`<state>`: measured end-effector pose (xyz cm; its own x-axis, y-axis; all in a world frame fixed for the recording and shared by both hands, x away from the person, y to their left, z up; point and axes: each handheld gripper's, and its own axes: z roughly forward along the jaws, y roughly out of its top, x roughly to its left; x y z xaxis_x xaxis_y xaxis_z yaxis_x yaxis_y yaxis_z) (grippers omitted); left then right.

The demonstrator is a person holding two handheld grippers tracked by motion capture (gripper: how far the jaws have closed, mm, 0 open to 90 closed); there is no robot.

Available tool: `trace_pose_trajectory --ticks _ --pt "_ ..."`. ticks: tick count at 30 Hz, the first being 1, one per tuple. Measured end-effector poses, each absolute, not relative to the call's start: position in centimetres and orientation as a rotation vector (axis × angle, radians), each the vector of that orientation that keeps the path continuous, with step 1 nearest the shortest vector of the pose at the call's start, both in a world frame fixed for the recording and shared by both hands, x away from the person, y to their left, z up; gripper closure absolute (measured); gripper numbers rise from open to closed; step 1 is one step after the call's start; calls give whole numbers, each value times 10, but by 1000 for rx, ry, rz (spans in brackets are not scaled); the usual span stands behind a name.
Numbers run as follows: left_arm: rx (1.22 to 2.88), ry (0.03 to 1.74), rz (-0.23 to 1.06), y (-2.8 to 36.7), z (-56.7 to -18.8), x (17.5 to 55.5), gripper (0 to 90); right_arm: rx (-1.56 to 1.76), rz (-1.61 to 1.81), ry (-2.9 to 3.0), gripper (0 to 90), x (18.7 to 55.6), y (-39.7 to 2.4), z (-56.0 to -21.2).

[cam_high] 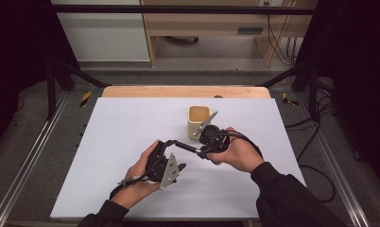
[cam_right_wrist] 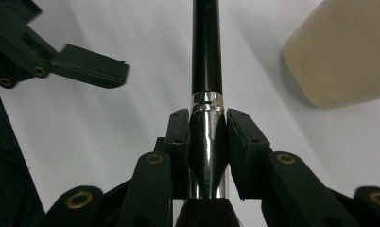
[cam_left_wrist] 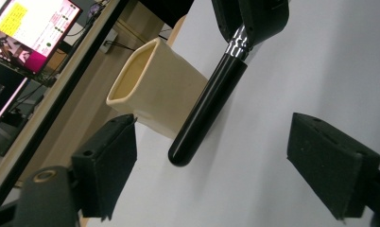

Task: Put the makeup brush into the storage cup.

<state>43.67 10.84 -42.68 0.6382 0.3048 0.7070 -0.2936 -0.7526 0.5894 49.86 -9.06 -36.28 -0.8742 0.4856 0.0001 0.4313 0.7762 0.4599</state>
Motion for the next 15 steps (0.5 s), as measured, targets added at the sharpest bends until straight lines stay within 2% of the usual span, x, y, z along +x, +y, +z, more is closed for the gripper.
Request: trace_pose_trajectory --ticks 15 --pt "2157 -61 1142 91 -434 439 361 703 692 2872 713 498 -85 -356"
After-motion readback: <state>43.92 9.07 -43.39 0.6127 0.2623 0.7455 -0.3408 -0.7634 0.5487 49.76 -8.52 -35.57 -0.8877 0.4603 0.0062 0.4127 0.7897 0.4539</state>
